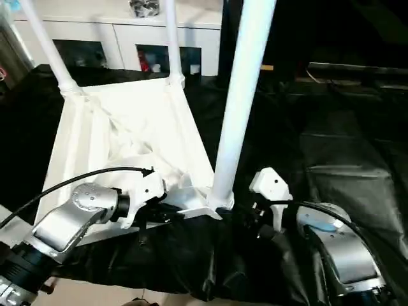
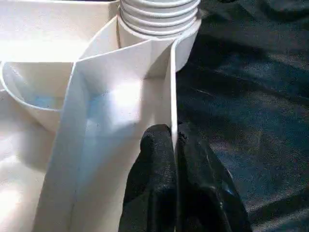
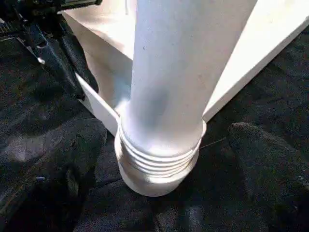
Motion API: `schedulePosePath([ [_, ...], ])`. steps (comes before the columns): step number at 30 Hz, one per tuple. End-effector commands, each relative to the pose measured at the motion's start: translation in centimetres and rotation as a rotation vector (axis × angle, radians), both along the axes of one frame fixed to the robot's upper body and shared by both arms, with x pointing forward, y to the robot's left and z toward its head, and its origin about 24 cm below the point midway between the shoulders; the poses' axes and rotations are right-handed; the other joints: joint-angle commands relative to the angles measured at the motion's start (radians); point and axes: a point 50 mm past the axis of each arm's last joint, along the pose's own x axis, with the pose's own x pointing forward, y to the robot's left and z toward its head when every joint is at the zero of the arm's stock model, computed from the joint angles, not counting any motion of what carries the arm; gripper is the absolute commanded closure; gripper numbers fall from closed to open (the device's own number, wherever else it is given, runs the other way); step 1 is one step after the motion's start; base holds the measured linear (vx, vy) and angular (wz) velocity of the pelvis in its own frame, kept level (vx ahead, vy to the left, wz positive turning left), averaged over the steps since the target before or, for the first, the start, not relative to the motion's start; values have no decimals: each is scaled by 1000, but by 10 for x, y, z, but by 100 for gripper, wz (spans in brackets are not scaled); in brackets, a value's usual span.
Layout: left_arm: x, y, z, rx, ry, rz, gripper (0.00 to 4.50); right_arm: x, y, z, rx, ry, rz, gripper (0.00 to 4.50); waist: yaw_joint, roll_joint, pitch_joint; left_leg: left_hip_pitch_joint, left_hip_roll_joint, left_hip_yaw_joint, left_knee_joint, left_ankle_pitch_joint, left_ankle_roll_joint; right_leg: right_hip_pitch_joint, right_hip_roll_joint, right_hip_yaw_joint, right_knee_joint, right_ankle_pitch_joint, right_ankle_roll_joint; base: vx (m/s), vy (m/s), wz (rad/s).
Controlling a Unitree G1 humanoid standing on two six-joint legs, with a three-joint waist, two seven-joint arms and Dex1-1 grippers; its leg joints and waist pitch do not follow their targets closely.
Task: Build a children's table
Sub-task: Rotate table base, then rotate leg to tighten
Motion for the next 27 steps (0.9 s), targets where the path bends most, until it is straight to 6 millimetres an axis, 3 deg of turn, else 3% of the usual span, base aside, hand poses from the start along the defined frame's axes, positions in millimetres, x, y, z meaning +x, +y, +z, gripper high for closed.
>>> schedulePosePath([
  [1,1,2,-2,-45,9,33,442,2,2,2,-2,-14,17,0,0,-14,-56,18,58,-23,-71,-137,70,29,-72,40,-76,-33,-267,0,0,0],
  [7,-5,-3,-4,-93,30,-14,442,3,8,-1,18,11,39,0,-1,-14,-63,18,57,-23,-67,-113,84,30,-72,39,-72,-11,-266,0,0,0],
  [9,-6,-5,-5,-114,31,-27,442,7,10,-4,-8,3,27,0,-2,-9,-63,18,58,-23,-67,-112,82,28,-70,39,-73,-8,-268,0,0,0],
  [17,-5,-7,-7,-133,29,-27,442,16,13,-7,-19,-4,4,0,0,-7,-64,18,56,-21,-65,-101,87,29,-68,40,-70,15,-265,0,0,0],
  [18,-5,-7,-8,-136,29,-26,450,17,13,-7,-15,-5,3,27,-1,-8,-64,17,56,-21,-65,-102,90,28,-68,39,-70,17,-265,0,0,0],
  [21,-5,-7,-9,-141,35,-25,450,19,15,-6,0,-10,0,40,-2,-9,-59,17,56,-21,-68,-130,85,27,-70,39,-76,-36,-262,0,0,0],
  [23,-4,-6,-10,-143,34,-23,450,20,16,-7,2,-9,5,74,-3,-10,-58,18,56,-21,-70,-141,78,25,-70,40,-79,-66,-254,0,0,0],
  [27,-6,-4,-13,-116,41,-35,450,21,17,-7,10,-6,14,85,-3,-8,-58,17,57,-22,-71,-137,75,25,-70,40,-78,-64,-248,0,0,0],
])
